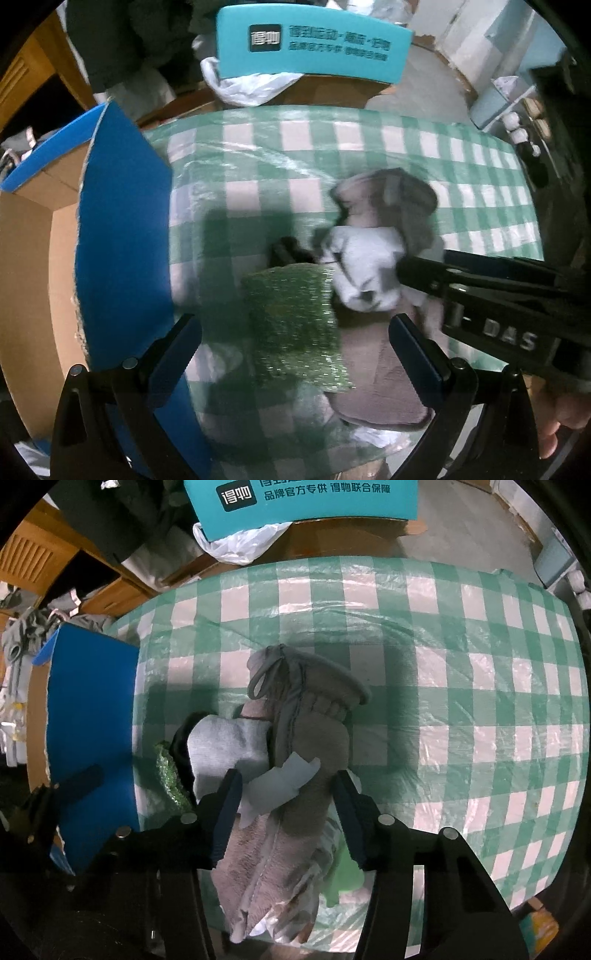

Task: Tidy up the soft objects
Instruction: 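Move the left gripper down over the green mesh scrubber pad, then close the left gripper on the green mesh pad and lift it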

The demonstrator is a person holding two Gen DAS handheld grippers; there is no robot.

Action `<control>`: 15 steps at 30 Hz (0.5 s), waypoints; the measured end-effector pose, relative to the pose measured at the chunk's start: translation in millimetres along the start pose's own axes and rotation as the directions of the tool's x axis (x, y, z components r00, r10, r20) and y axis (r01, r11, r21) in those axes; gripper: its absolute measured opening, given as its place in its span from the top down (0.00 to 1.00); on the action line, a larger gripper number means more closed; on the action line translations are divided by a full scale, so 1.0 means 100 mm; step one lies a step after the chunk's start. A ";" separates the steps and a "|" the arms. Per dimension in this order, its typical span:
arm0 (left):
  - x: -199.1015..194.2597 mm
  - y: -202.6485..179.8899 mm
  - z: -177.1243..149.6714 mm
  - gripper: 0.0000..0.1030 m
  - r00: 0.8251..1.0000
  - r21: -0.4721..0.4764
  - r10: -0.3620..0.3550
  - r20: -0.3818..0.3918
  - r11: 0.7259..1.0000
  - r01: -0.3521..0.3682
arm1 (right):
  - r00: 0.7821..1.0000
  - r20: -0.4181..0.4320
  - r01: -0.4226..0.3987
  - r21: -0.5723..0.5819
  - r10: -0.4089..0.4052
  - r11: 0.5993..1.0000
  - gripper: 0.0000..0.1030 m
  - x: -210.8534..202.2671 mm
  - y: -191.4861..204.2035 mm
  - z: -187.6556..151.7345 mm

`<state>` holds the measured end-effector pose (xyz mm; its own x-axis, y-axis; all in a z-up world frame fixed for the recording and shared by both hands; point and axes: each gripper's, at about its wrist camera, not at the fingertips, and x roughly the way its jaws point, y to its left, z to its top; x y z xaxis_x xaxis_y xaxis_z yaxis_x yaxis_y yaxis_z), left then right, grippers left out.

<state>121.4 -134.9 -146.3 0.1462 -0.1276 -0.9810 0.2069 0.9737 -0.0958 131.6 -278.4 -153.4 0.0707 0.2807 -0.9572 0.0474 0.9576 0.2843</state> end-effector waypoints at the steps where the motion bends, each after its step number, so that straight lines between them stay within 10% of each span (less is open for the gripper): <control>1: 0.00 -0.02 0.00 0.01 1.000 0.009 0.010 0.002 1.000 -0.010 | 1.000 0.001 -0.002 0.000 0.002 1.000 0.56 0.00 0.00 0.00; 15: 0.23 0.05 -0.02 0.01 0.998 -0.042 -0.038 -0.053 0.998 0.036 | 0.999 0.021 -0.039 -0.008 0.039 0.999 0.76 -0.10 -0.06 -0.02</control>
<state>124.1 -132.3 -169.9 0.0866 -0.1540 -0.9843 0.1712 0.9756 -0.1376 128.4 -287.2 -145.4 0.0937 0.3166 -0.9439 0.0371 0.9463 0.3211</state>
